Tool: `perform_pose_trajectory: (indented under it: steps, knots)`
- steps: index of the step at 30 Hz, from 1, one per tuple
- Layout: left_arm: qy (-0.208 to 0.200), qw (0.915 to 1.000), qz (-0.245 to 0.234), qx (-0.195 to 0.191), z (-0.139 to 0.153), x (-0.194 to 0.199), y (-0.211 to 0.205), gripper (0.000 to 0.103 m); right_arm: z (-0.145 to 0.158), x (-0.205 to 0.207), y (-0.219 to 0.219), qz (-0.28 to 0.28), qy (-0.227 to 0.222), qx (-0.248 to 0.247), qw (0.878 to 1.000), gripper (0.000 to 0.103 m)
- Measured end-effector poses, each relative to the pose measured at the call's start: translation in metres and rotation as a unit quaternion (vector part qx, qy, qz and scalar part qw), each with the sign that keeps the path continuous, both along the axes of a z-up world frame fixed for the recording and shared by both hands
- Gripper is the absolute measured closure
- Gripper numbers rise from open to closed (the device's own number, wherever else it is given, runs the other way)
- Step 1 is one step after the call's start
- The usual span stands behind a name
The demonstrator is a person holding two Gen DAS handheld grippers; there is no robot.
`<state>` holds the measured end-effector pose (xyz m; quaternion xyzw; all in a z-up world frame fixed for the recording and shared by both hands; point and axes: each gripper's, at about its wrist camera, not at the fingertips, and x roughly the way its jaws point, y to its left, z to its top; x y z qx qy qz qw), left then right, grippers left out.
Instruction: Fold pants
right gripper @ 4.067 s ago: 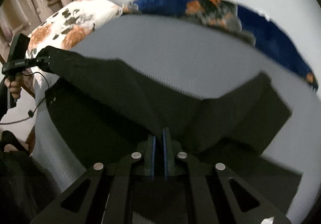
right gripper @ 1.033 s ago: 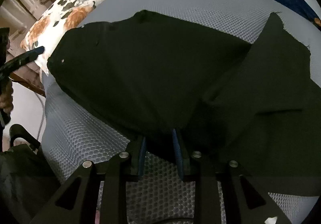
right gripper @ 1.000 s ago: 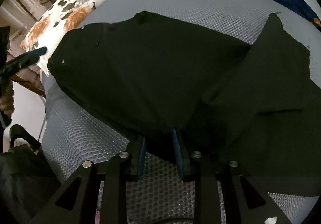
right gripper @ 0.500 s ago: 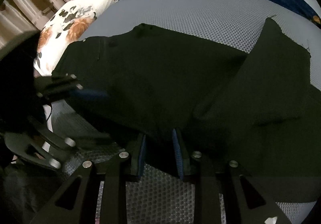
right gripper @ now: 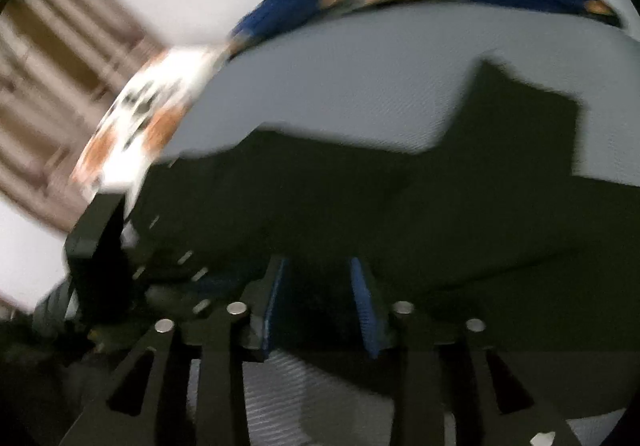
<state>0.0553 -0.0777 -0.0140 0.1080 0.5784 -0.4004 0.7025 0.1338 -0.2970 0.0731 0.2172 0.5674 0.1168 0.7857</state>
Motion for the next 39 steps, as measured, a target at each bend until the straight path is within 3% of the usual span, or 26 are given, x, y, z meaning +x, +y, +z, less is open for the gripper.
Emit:
perform_pose_trajectory:
  steps: [5,9,18,30,33,35,39]
  knots:
    - [0.009,0.9997,0.017,-0.013,0.0,0.001,0.009,0.092,-0.019,0.001,-0.087,-0.129,0.023,-0.001,0.991,0.067]
    - [0.014,0.9996,0.022,-0.014,-0.002,0.0,0.011,0.092,-0.034,0.006,-0.12,-0.169,0.039,0.028,0.985,0.067]
    - [0.025,0.9991,0.03,-0.015,-0.005,0.003,0.011,0.092,-0.066,0.052,-0.131,-0.174,0.049,0.107,0.978,0.067]
    - [0.049,0.9975,0.047,-0.018,-0.015,0.009,0.016,0.092,-0.101,0.132,-0.163,-0.215,0.043,0.124,0.968,0.07]
    - [0.052,0.9974,0.046,-0.018,-0.017,0.01,0.017,0.092,-0.105,0.142,-0.166,-0.222,0.046,0.132,0.965,0.078]
    - [0.053,0.9974,0.046,-0.018,-0.017,0.011,0.018,0.092,-0.106,0.145,-0.166,-0.221,0.048,0.133,0.965,0.09]
    - [0.052,0.9975,0.045,-0.017,-0.017,0.009,0.018,0.092,-0.091,0.146,-0.162,-0.22,0.032,0.11,0.969,0.097]
